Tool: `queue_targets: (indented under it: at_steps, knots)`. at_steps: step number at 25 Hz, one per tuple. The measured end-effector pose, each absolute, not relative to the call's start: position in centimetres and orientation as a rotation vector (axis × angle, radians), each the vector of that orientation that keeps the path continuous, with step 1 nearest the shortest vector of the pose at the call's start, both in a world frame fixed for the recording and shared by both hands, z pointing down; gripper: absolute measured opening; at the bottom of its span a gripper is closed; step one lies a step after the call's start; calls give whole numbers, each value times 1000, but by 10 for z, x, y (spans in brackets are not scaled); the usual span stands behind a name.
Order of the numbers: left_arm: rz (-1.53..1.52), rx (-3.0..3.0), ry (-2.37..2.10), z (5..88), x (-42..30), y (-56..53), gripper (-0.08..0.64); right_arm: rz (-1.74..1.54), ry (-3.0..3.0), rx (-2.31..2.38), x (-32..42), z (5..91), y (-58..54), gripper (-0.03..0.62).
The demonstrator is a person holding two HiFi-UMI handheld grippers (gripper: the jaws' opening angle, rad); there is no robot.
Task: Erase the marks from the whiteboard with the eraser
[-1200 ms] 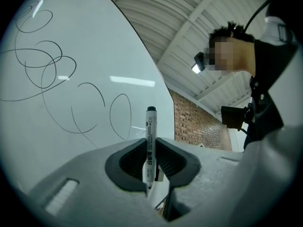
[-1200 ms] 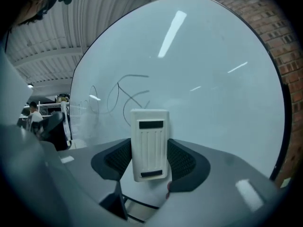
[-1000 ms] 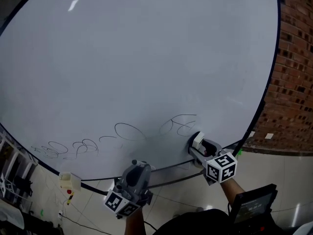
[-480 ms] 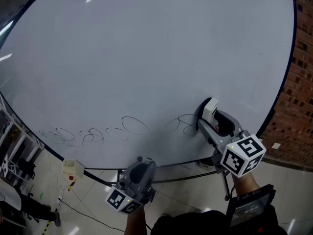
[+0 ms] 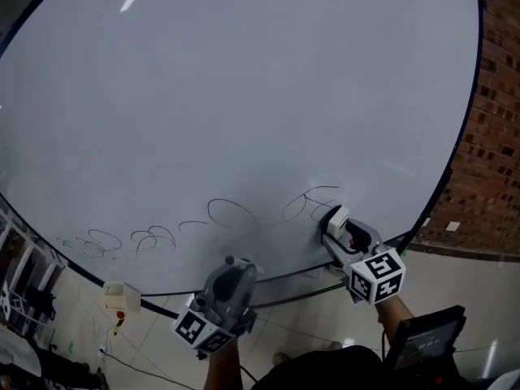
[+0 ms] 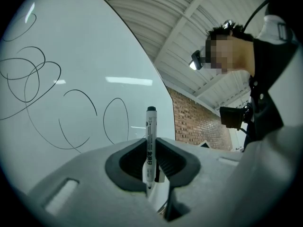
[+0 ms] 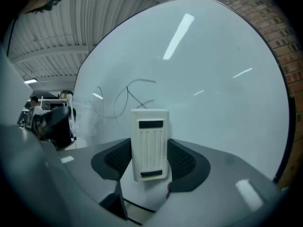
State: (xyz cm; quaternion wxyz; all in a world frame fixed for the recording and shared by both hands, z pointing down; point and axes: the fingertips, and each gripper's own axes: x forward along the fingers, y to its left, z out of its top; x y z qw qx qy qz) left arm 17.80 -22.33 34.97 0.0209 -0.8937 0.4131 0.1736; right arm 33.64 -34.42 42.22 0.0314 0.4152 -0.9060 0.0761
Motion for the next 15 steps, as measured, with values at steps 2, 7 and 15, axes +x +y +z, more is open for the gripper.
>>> queue_targets:
  at_steps: [2, 7, 15]
  knots:
    - [537, -2789, 1261, 351, 172, -225, 58, 295, -2739, 1293, 336, 453, -345, 239]
    - [550, -2823, 1209, 353, 165, -226, 58, 413, -2671, 1339, 340, 495, -345, 239]
    - [585, -2830, 1163, 350, 154, -219, 58, 510, -2780, 1393, 328, 412, -344, 239]
